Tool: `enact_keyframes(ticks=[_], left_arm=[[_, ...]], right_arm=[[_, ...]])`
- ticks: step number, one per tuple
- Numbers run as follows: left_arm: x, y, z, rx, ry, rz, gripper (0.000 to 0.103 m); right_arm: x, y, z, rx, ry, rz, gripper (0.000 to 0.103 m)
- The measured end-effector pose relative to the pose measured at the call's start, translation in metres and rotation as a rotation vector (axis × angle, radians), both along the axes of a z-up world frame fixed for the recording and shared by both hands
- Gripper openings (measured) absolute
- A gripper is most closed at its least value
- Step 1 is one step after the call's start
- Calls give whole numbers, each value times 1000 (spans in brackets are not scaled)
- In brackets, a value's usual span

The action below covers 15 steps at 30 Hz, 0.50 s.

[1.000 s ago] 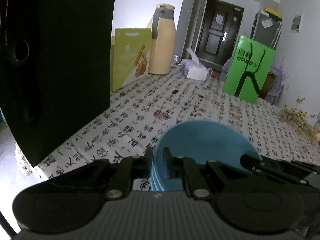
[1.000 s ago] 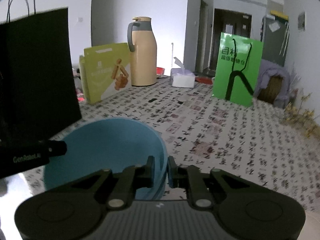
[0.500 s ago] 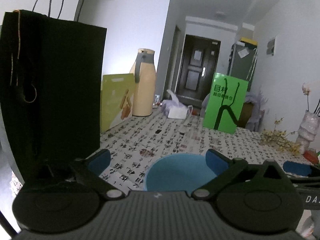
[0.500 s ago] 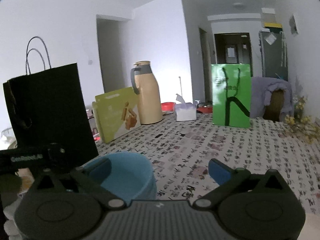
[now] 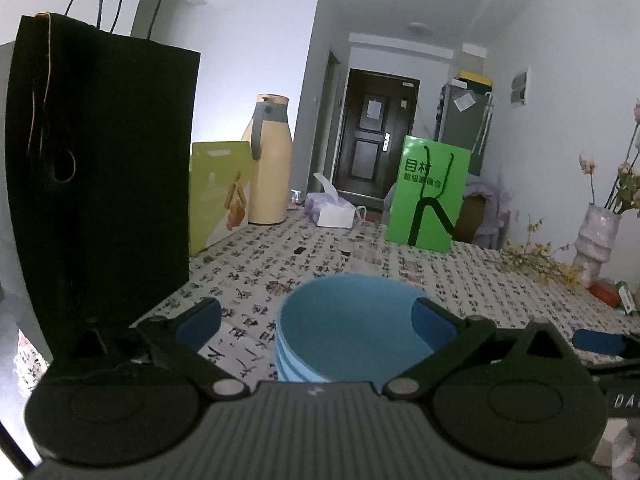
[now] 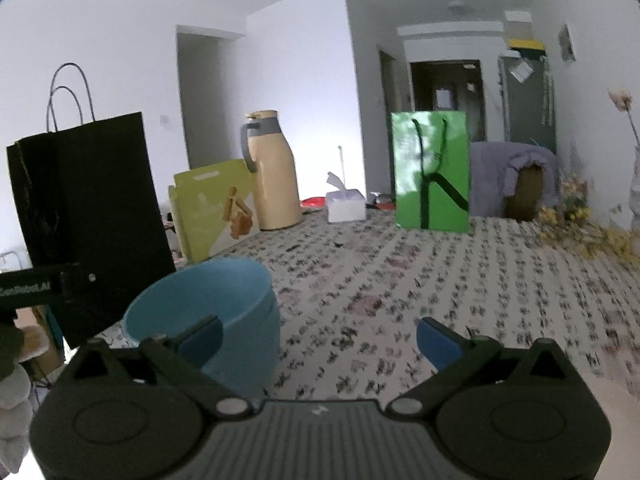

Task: Organize plates and bowls
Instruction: 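Raise both open grippers up away from the stack of bowls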

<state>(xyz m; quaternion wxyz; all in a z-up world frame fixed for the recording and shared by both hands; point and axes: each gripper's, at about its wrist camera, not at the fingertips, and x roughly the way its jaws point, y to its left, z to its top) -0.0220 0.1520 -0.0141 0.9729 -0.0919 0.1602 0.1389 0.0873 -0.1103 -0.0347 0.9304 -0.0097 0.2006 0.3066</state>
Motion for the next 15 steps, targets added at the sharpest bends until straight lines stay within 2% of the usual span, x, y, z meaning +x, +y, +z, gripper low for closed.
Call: enact_keyframes(ticks=[4, 7, 13, 15], left_arm=[[-5, -17, -5, 44, 6, -14, 103], [-8, -29, -7, 74, 7, -28, 103], [-4, -36, -11, 41, 32, -67, 103], [-1, -40, -14, 59, 48, -77, 103]], right_arm=[[-15, 1, -11, -70, -13, -55, 103], [-19, -4, -17, -77, 23, -93, 103], [-12, -24, -13, 10, 65, -197, 103], [-11, -29, -14, 37, 71, -224, 103]])
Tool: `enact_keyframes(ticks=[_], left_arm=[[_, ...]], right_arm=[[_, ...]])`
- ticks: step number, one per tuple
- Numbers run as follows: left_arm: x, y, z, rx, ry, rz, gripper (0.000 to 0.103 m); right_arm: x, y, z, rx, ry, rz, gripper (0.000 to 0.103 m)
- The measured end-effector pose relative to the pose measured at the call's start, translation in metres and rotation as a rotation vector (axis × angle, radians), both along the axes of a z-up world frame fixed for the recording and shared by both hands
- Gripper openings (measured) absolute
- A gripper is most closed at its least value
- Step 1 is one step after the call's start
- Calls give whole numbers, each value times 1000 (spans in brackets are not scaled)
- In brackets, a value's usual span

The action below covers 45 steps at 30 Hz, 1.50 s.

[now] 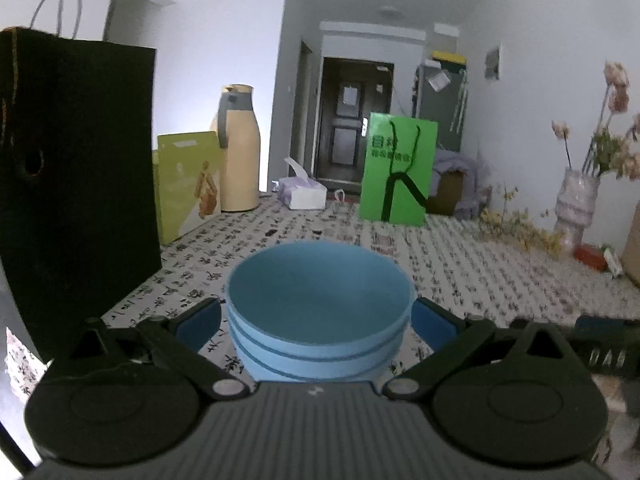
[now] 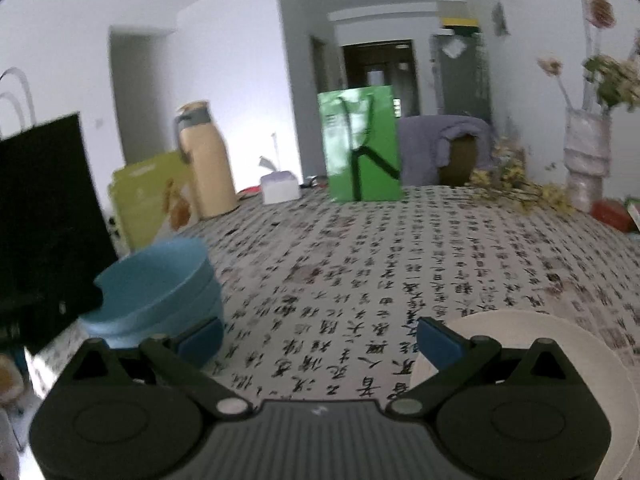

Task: Organize plates and bowls
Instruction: 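Raise both open grippers up away from the stack of bowls, then bring both open grippers down around the rim of the bowl stack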

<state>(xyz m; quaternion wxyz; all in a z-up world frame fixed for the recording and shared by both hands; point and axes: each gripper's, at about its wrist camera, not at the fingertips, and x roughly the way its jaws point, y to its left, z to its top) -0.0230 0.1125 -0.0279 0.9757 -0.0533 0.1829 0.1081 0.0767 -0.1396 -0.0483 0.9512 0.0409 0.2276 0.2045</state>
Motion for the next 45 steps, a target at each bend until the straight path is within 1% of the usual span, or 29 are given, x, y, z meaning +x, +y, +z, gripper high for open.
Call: enact_keyframes(ticks=[5, 7, 12, 15, 19, 22, 27, 30, 35, 39, 42, 45], left_arm=[[4, -3, -7, 3, 21, -20, 103], [4, -2, -9, 7, 16, -2, 103], [4, 6, -10, -36, 2, 22, 103], [4, 7, -11, -39, -15, 15, 103], [5, 4, -12, -23, -23, -5, 103], [4, 4, -12, 3, -40, 25, 103], [3, 14, -14, 14, -74, 87, 103], [6, 24, -14, 23, -71, 117, 103], [13, 38, -12, 54, -68, 122, 103], [19, 57, -7, 31, -67, 116, 103], [22, 69, -1, 38, -76, 118, 103], [27, 79, 3, 28, -77, 117, 103]], right_arm=[[2, -9, -2, 59, 2, -49, 103], [2, -9, 0, 58, -10, -62, 103], [5, -9, 3, 46, -20, -88, 103], [8, -8, 3, 39, -22, -94, 103], [11, -4, 2, 24, -19, -78, 103], [13, 2, 1, 14, -24, -61, 103], [21, 12, 0, -22, -23, -33, 103], [24, 18, 1, -43, -43, -17, 103], [28, 29, 7, -83, -102, 7, 103], [42, 34, 17, -77, -101, 23, 103], [52, 37, 25, -52, -88, 33, 103], [61, 41, 31, -39, -83, 42, 103]])
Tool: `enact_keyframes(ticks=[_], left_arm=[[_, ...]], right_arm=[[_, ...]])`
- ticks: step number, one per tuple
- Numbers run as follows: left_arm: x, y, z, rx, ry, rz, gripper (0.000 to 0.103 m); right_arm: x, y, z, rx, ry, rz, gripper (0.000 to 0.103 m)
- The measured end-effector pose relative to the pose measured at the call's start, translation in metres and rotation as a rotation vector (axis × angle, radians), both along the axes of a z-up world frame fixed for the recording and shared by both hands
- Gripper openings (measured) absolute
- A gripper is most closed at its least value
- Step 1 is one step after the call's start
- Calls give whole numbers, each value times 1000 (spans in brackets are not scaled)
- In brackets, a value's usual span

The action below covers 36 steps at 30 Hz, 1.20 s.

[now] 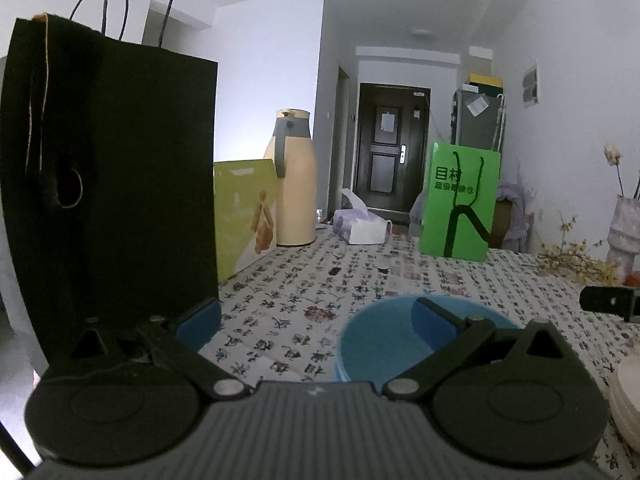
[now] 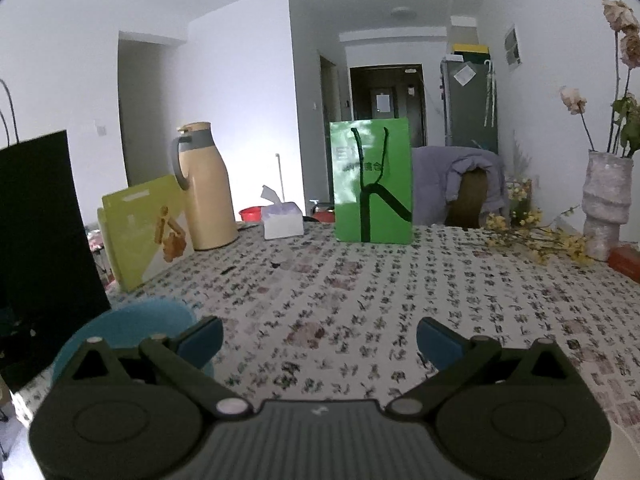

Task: Organize plates and bowls
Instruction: 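Bring both open grippers down around the rim of the bowl stack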

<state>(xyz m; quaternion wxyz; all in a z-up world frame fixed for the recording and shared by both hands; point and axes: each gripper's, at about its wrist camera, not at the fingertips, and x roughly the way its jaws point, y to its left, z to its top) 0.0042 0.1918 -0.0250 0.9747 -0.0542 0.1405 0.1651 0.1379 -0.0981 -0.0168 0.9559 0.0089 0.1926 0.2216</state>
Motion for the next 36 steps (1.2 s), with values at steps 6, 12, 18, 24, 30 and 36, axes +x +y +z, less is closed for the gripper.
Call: enact_keyframes(ticks=[6, 12, 18, 24, 30, 36], left_arm=[[16, 17, 0, -43, 45, -16, 103], [28, 25, 1, -72, 74, -26, 103], [43, 34, -2, -135, 143, -41, 103], [57, 42, -8, -212, 211, -68, 103], [65, 42, -15, -249, 254, -89, 103], [70, 40, -24, -260, 275, -98, 103]], right_arm=[[17, 13, 11, 6, 33, 49, 103], [31, 26, 16, 21, 107, 118, 103], [44, 39, 12, 41, 198, 182, 103], [54, 49, 4, 49, 287, 226, 103], [62, 59, -10, 42, 361, 255, 103], [68, 66, -25, 14, 416, 268, 103]])
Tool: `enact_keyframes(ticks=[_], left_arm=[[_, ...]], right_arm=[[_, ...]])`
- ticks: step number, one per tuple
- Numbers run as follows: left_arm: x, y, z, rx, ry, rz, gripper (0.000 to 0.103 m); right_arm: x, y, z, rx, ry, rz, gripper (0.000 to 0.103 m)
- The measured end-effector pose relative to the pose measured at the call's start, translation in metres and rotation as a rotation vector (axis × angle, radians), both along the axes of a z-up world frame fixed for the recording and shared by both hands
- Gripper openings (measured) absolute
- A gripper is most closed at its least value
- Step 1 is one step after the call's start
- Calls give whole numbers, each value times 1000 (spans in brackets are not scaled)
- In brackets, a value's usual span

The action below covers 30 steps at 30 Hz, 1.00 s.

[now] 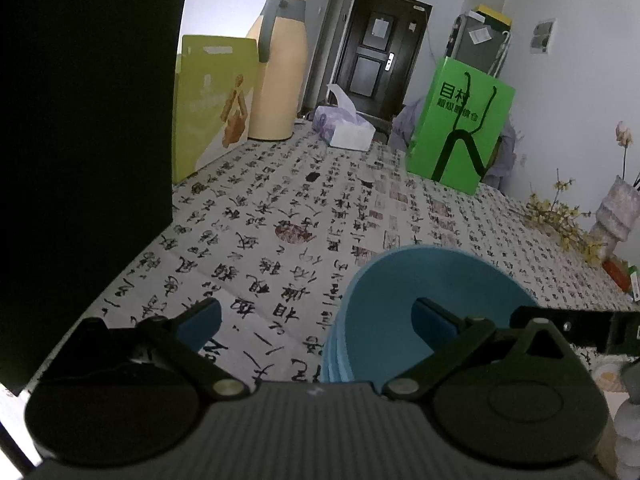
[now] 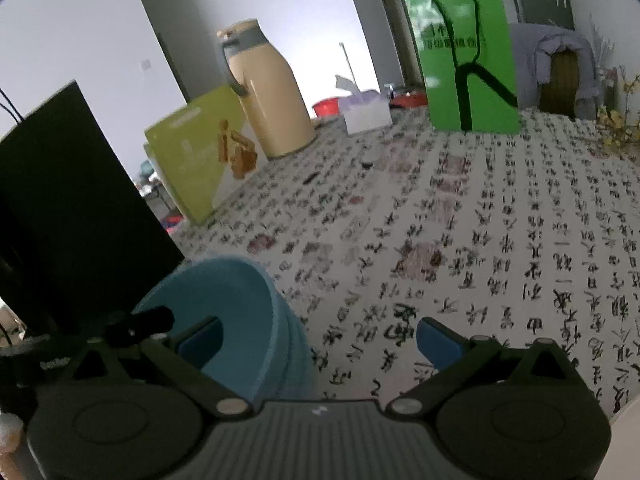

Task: Organize plates and bowls
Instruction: 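Bring both open grippers down around the rim of the bowl stack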

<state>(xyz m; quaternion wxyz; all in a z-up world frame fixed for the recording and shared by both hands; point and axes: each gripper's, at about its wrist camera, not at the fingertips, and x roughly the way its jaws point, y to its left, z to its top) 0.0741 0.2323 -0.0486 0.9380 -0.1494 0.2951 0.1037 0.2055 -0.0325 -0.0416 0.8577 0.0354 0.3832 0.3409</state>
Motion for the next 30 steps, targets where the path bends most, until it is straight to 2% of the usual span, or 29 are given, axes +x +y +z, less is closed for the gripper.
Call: enact_keyframes(ticks=[7, 12, 19, 30], left_arm=[[4, 1, -12, -40, 38, -13, 103], [8, 5, -19, -97, 64, -22, 103], [12, 6, -26, -123, 86, -24, 103], [14, 10, -32, -210, 108, -36, 103]], right_arm=[[5, 5, -12, 3, 65, 32, 103], [7, 9, -17, -7, 93, 40, 103], [11, 15, -26, -14, 142, 35, 103], [15, 23, -33, 10, 207, 56, 92]])
